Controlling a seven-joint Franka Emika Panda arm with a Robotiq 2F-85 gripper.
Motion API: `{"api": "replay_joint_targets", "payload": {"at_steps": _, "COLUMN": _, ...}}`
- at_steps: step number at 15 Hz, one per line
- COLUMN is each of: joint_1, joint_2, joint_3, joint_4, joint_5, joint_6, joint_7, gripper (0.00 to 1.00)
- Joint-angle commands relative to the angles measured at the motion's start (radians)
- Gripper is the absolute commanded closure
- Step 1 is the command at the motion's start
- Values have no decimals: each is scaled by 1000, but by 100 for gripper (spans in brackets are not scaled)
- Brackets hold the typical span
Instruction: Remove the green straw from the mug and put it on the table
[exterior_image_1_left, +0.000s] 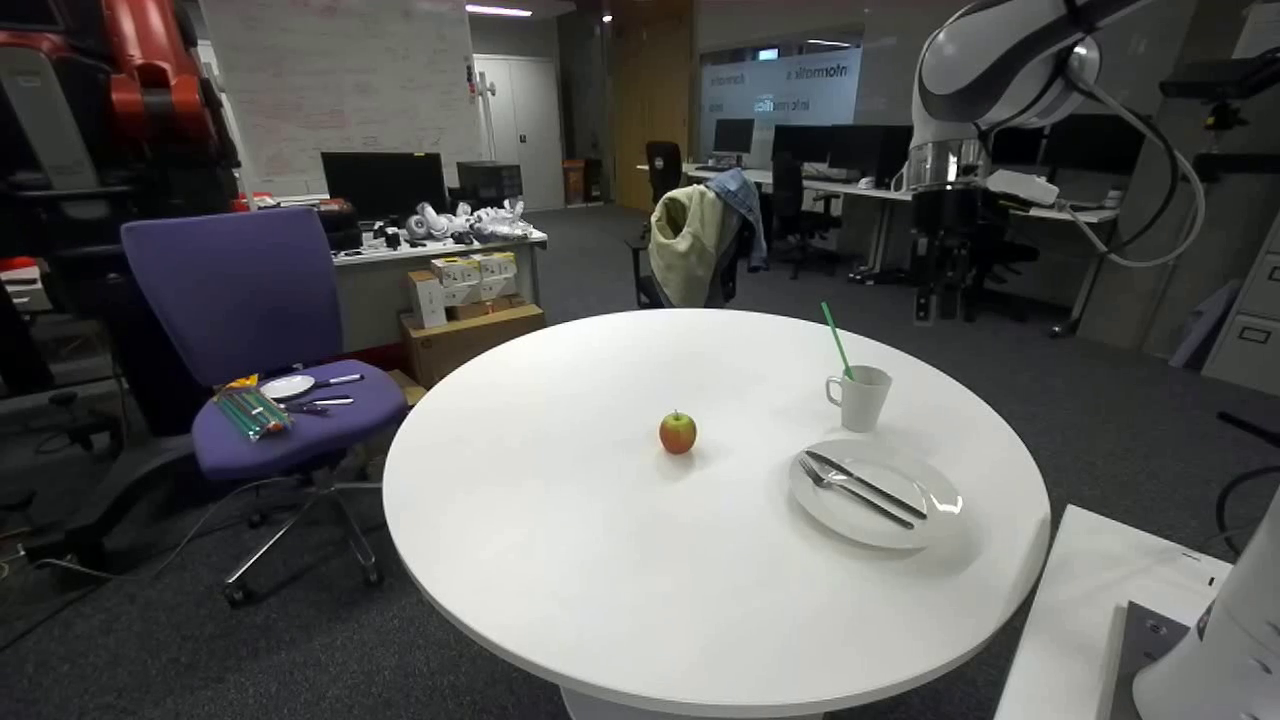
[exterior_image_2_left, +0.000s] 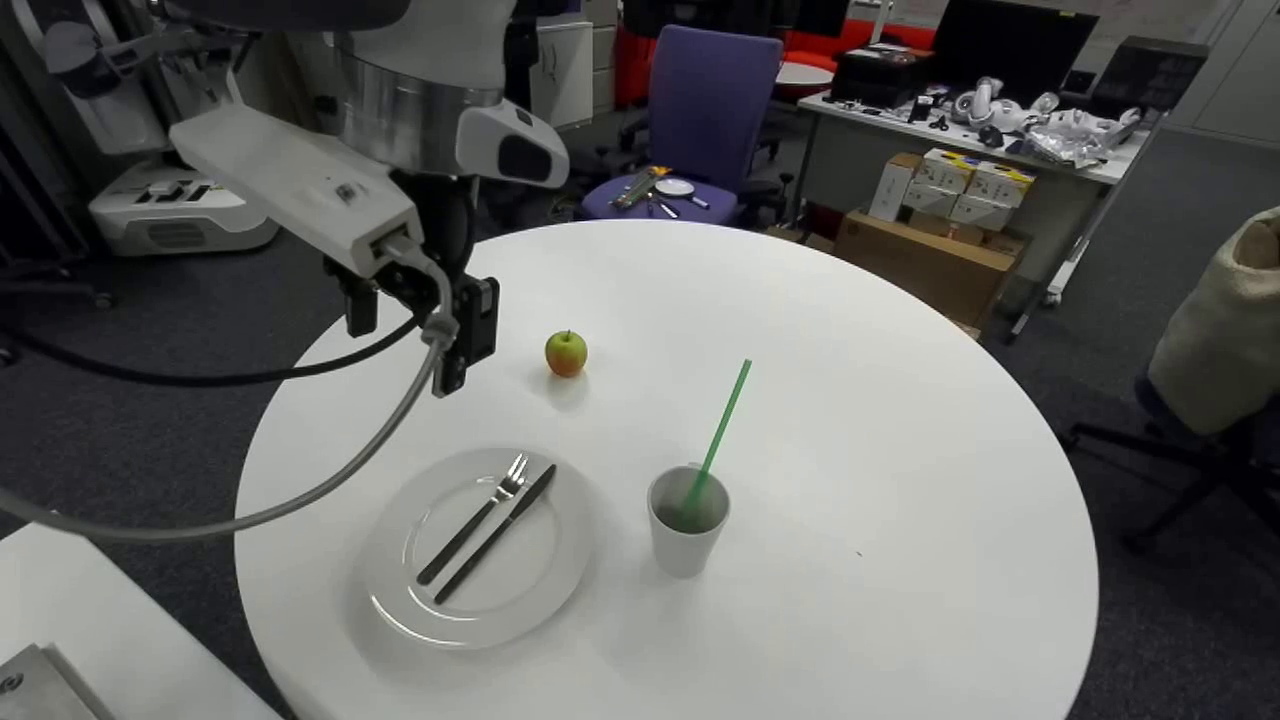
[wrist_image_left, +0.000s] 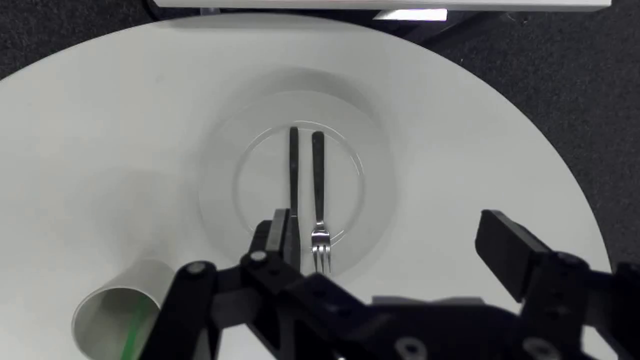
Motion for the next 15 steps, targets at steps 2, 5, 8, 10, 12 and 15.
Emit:
{"api": "replay_joint_targets", "payload": {"at_steps": 2, "joint_1": -65, "joint_2": 39, "joint_3": 16, "joint_4": 26, "joint_5": -55, "joint_6": 39, "joint_7": 14, "gripper": 0}}
{"api": "replay_joint_targets", "payload": {"at_steps": 5, "joint_1": -130, "joint_2": 100, "joint_3": 11, "joint_4": 74, "joint_5": -206, "joint_6": 126, "joint_7": 77, "gripper": 0}}
{"api": "replay_joint_targets", "payload": {"at_steps": 8, "joint_1": -178, "joint_2": 184, "joint_3": 8, "joint_4": 123, "joint_5": -318, "joint_6": 258, "joint_7": 167, "gripper": 0}}
{"api": "replay_joint_targets", "payload": {"at_steps": 10, "joint_1": -187, "joint_2": 235, "joint_3": 13, "joint_4": 137, "joint_5": -334, "joint_6": 408, "joint_7": 240, "gripper": 0}}
{"api": "replay_joint_targets", "payload": {"at_steps": 12, "joint_1": -185, "joint_2": 282, "joint_3": 27, "joint_4": 144, "joint_5": -338, "joint_6": 546, "joint_7": 348, "gripper": 0}}
{"api": "replay_joint_targets", "payload": {"at_steps": 15, "joint_1": -171, "joint_2": 345, "joint_3": 52, "joint_4": 163, "joint_5": -315, "joint_6": 621, "joint_7": 562, "gripper": 0}}
